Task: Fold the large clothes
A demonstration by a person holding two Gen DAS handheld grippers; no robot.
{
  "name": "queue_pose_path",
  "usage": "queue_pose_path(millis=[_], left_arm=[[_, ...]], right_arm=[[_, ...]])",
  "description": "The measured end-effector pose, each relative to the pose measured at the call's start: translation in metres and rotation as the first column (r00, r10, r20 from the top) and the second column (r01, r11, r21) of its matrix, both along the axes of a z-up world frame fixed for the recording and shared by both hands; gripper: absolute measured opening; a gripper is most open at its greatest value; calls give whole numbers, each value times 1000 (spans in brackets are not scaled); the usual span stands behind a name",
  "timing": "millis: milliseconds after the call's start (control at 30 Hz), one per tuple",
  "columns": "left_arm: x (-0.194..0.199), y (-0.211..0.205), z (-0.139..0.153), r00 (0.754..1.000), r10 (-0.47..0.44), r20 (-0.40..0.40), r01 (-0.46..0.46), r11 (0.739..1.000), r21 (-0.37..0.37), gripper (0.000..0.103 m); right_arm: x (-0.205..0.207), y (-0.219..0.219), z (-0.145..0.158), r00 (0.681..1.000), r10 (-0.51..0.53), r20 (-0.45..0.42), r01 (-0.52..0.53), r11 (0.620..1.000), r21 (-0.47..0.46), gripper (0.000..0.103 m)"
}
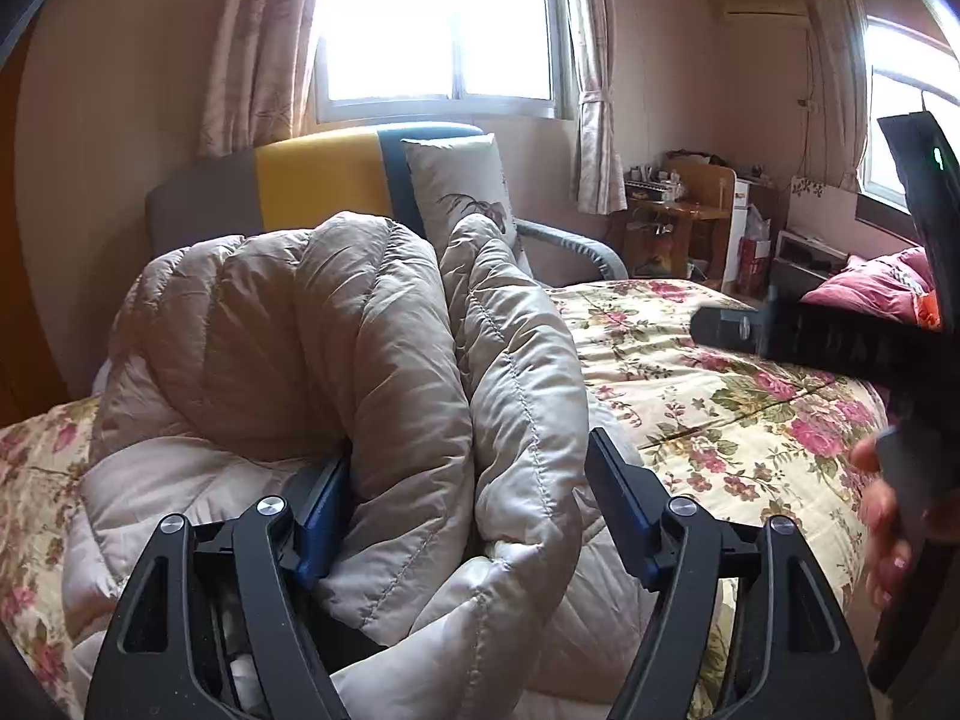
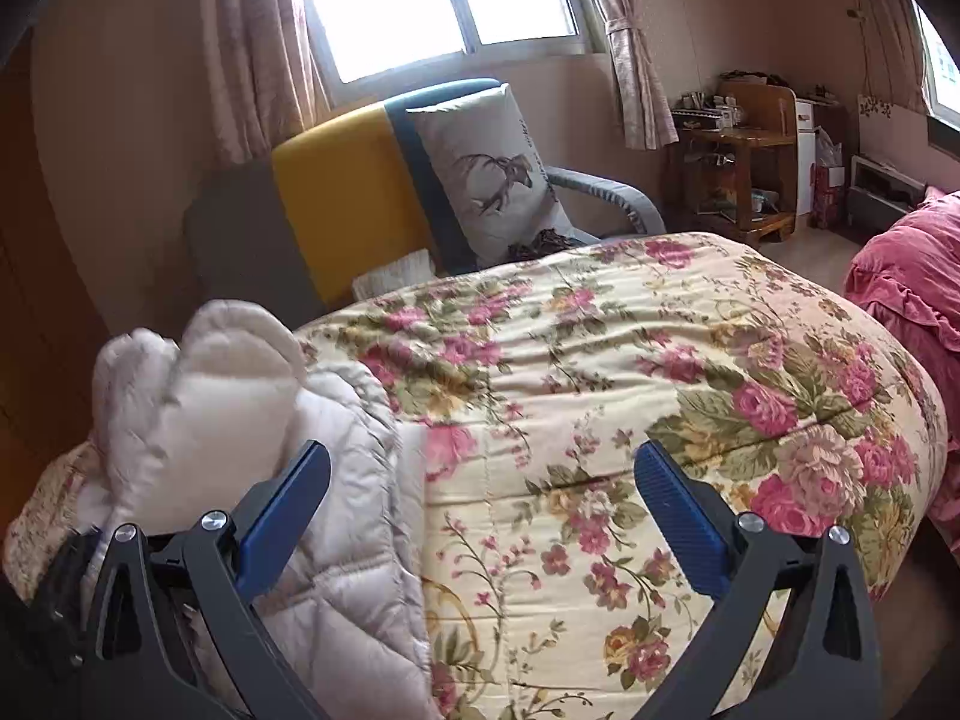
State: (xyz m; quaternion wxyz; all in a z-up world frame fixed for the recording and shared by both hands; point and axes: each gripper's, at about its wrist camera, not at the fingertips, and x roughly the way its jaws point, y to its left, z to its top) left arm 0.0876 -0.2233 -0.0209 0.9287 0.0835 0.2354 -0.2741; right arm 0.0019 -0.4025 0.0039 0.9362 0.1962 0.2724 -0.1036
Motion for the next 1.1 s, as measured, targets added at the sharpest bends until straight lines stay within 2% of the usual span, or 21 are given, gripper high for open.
queue_pose_path(millis=[133, 233, 300, 367, 433, 533, 567, 633, 667, 733, 800, 833, 867, 933, 1000, 1100], left_arm=[[-9, -6, -6, 999, -29, 32, 27, 999, 38, 73], [-17, -5, -7, 997, -53, 49, 50, 997, 61, 74], [-22, -2, -7, 996, -77, 46, 75, 996, 58, 77], [-27, -1, -4, 993, -116, 34, 114, 992, 47, 79], [-35, 10, 1, 983, -184, 0, 184, 982, 29, 79], [-54, 43, 15, 957, -291, -20, 289, 956, -57, 79], [-58, 54, 20, 950, -310, -23, 307, 948, -89, 79], [-62, 85, 32, 947, -319, -21, 311, 935, -172, 79], [-63, 102, 39, 955, -296, -8, 288, 935, -207, 79], [-60, 146, 55, 982, -185, 49, 191, 931, -312, 79], [-46, 188, 63, 998, -30, 57, 50, 923, -382, 85], [-36, 204, 64, 997, 56, 48, -32, 917, -398, 85], [-21, 224, 62, 985, 168, 24, -145, 904, -402, 85], [4, 252, 51, 952, 304, -49, -298, 871, -390, 85], [33, 282, 30, 895, 424, -138, -443, 808, -389, 85], [69, 308, 0, 841, 446, -307, -539, 738, -405, 85]], right_arm=[[24, 19, 37, 981, 190, 42, -193, 978, 80, 101], [57, 48, 46, 937, 348, -43, -344, 936, 75, 101], [77, 65, 41, 904, 409, -126, -409, 912, 31, 101], [92, 72, 24, 888, 412, -204, -419, 908, 6, 101], [98, 68, 8, 896, 369, -247, -380, 925, 4, 101], [94, 47, -19, 921, 273, -279, -275, 961, 32, 101], [92, 40, -29, 922, 245, -298, -245, 969, 38, 101], [85, 29, -43, 930, 239, -278, -223, 971, 89, 101], [81, 24, -46, 938, 233, -256, -210, 971, 114, 101], [70, 21, -46, 953, 219, -208, -194, 972, 136, 101], [60, 20, -38, 968, 204, -147, -182, 972, 146, 101], [53, 18, -34, 976, 189, -109, -170, 972, 159, 101], [45, 16, -30, 983, 170, -72, -155, 972, 177, 101], [33, 13, -21, 992, 126, -15, -120, 970, 210, 101], [18, 8, -16, 998, 60, 21, -63, 971, 231, 101], [2, -2, -22, 998, -58, -16, 60, 967, 247, 101]])
